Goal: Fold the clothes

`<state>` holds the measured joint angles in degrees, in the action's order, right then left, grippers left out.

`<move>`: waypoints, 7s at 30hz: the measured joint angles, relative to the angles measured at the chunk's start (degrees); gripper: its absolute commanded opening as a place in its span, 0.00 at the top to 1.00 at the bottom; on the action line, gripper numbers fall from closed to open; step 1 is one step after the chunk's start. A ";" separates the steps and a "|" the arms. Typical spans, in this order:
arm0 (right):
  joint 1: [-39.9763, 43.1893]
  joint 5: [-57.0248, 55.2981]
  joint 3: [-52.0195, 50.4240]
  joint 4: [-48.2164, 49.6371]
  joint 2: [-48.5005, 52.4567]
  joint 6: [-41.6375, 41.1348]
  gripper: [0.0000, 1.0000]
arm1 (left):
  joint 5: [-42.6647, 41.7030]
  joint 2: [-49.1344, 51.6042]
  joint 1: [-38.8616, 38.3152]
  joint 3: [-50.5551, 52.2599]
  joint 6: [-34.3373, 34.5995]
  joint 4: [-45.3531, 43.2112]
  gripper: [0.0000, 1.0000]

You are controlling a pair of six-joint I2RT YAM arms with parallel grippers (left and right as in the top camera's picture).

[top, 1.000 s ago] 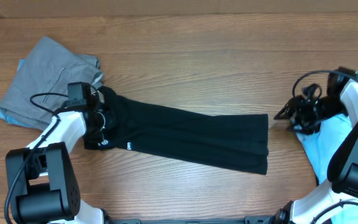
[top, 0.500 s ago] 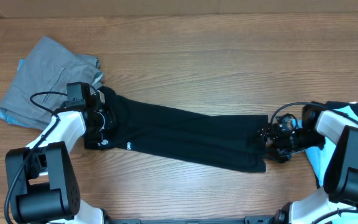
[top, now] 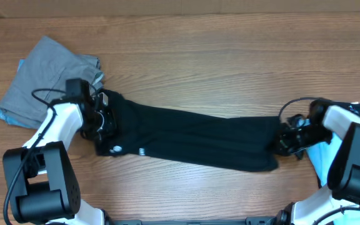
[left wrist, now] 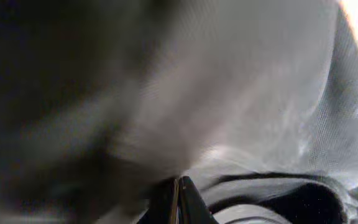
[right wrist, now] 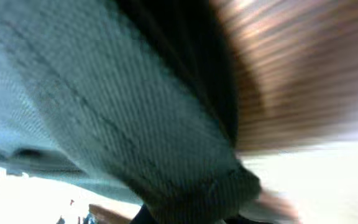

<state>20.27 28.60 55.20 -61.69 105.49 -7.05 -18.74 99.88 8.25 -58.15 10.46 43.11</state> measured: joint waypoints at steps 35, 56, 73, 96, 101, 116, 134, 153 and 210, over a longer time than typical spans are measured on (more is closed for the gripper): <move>-49.44 -15.41 9.05 17.00 -8.00 -27.67 0.96 | -0.17 -11.26 0.00 -19.15 -4.72 21.05 0.96; -48.35 -11.41 9.18 13.88 -16.50 -24.20 0.69 | -0.17 -11.26 0.00 -19.15 -5.40 21.42 0.94; -42.05 -3.93 -2.58 40.92 -9.66 -29.75 0.96 | -0.17 -11.26 0.00 -19.15 -7.08 21.22 0.95; -42.34 -4.50 5.51 17.70 -11.63 -23.34 0.96 | -0.15 -11.26 0.00 -19.15 -9.20 21.84 0.93; -51.67 -3.58 2.14 28.87 -7.61 -28.20 0.96 | -0.17 -11.26 0.00 -19.15 -9.20 22.21 0.93; -55.17 -11.56 8.96 16.37 -15.50 -22.95 0.96 | -0.15 -11.26 0.00 -19.15 -9.64 23.82 0.93; -56.26 -8.13 6.29 49.88 1.20 -38.01 0.96 | -2.40 -11.26 0.00 -19.15 -13.25 29.27 0.77; -46.53 -4.63 9.33 14.38 -15.78 -26.99 0.89 | -5.03 -11.63 0.00 -9.16 -13.55 20.87 0.40; -46.51 -8.13 0.04 13.11 -10.91 -31.91 0.96 | -10.49 3.80 -0.74 -18.18 -14.08 21.66 0.96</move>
<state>-26.24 20.47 55.24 -48.58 94.59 -38.96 -29.23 103.68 7.51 -76.34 -3.62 64.77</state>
